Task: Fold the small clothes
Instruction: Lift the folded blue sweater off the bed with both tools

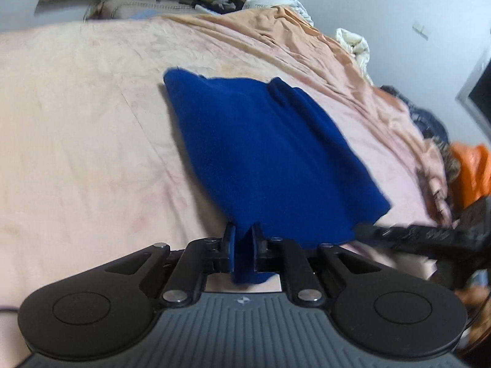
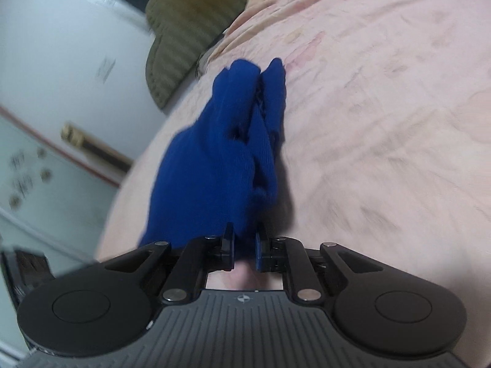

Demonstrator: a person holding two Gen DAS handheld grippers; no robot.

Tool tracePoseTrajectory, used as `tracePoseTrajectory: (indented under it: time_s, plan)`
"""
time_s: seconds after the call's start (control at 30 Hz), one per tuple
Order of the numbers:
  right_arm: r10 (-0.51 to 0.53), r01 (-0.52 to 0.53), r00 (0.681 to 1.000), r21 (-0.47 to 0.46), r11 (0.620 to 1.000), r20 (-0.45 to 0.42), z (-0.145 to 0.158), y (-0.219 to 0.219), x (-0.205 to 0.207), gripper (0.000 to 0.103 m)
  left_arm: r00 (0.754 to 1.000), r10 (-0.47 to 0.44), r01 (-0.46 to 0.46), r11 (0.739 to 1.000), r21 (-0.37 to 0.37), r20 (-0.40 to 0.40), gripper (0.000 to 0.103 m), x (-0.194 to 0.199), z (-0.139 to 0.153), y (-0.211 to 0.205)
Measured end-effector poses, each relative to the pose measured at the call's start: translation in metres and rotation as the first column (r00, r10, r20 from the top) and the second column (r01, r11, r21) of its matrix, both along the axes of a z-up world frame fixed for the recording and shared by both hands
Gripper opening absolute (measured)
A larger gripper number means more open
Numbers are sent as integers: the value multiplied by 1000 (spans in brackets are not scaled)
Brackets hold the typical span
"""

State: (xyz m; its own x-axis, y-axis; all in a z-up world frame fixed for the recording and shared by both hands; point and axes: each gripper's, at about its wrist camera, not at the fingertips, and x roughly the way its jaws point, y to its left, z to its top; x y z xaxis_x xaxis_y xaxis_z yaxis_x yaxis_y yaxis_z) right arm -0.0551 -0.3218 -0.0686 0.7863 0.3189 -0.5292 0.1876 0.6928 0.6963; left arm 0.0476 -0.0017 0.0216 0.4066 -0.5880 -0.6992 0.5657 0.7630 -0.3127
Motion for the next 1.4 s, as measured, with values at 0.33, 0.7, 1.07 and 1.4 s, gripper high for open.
tracePoseTrajectory:
  time_s: [0.33, 0.7, 1.07, 1.4]
  plan:
    - [-26, 40, 998, -223, 974, 63, 43, -32, 84, 81, 991, 132, -129, 987, -93, 23, 79, 94, 13, -25]
    - [305, -312, 944, 35, 949, 128, 0, -60, 193, 79, 961, 44, -133, 940, -315, -274, 62, 187, -41, -51]
    - [224, -224, 968, -18, 975, 113, 14, -40, 209, 21, 996, 49, -32, 980, -197, 81, 24, 115, 29, -48]
    - [291, -254, 871, -143, 957, 396, 158, 28, 83, 21, 925, 40, 76, 955, -287, 378, 23, -19, 151, 36]
